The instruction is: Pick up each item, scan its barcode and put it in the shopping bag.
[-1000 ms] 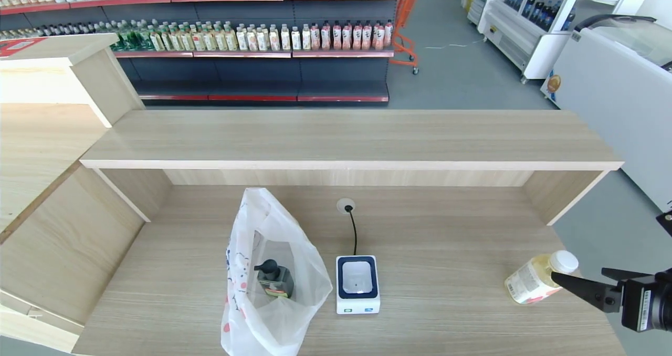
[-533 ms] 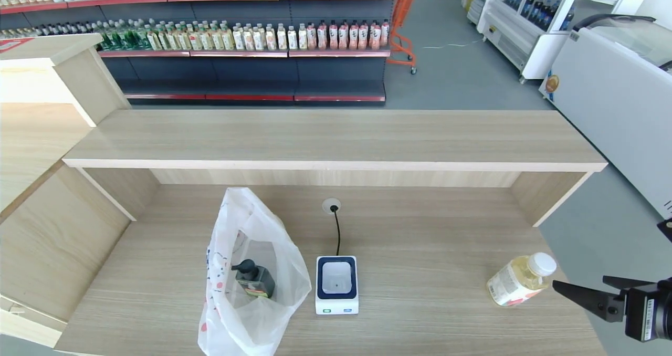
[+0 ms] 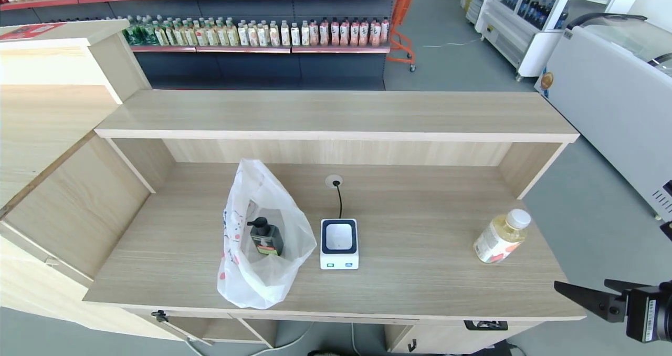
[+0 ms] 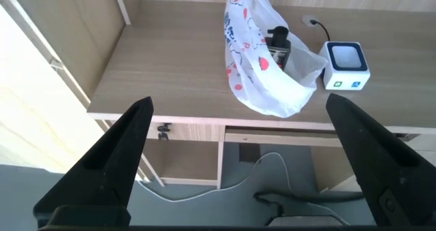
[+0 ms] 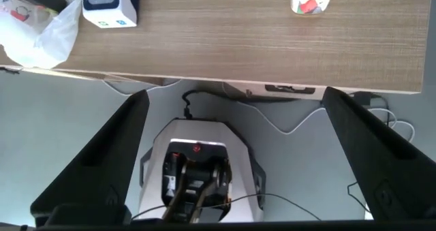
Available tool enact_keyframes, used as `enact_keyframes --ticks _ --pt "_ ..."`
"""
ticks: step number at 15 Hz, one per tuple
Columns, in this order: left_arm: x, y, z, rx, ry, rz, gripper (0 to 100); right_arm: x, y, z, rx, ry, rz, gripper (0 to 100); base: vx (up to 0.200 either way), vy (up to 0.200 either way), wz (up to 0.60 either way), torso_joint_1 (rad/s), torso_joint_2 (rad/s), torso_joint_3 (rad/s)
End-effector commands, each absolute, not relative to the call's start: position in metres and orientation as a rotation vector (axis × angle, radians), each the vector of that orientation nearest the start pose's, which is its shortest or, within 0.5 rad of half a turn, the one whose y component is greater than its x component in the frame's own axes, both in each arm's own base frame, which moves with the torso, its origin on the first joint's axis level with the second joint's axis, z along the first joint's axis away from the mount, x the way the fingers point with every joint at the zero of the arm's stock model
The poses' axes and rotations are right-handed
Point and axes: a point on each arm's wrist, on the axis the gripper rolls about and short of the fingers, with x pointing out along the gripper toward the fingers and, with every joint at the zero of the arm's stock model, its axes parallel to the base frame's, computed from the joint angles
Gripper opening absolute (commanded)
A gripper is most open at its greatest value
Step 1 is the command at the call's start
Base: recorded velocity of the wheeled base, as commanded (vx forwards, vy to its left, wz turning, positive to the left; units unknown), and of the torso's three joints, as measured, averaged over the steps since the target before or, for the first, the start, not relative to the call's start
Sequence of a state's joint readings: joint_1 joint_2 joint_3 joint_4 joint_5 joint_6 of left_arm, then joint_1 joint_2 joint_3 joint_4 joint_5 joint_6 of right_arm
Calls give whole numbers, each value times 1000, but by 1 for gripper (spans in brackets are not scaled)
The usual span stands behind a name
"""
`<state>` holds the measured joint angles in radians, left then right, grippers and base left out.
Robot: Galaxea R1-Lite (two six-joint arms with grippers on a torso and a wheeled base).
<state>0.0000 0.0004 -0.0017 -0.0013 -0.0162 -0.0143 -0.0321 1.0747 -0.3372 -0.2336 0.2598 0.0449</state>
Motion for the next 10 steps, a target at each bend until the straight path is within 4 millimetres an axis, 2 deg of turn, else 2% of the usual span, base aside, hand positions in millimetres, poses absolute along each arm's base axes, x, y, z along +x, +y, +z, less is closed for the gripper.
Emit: enact_keyframes --ticks 1,4,10 --pt "-23 0 76 -15 -3 -15 100 128 1 153 120 508 206 100 0 0 0 0 0 0" --pt "-23 0 76 -12 -3 -17 100 128 0 153 123 506 196 100 0 0 0 0 0 0" --pt "-23 0 76 -11 -3 -17 100 128 -3 151 131 523 177 100 0 -200 0 2 3 3"
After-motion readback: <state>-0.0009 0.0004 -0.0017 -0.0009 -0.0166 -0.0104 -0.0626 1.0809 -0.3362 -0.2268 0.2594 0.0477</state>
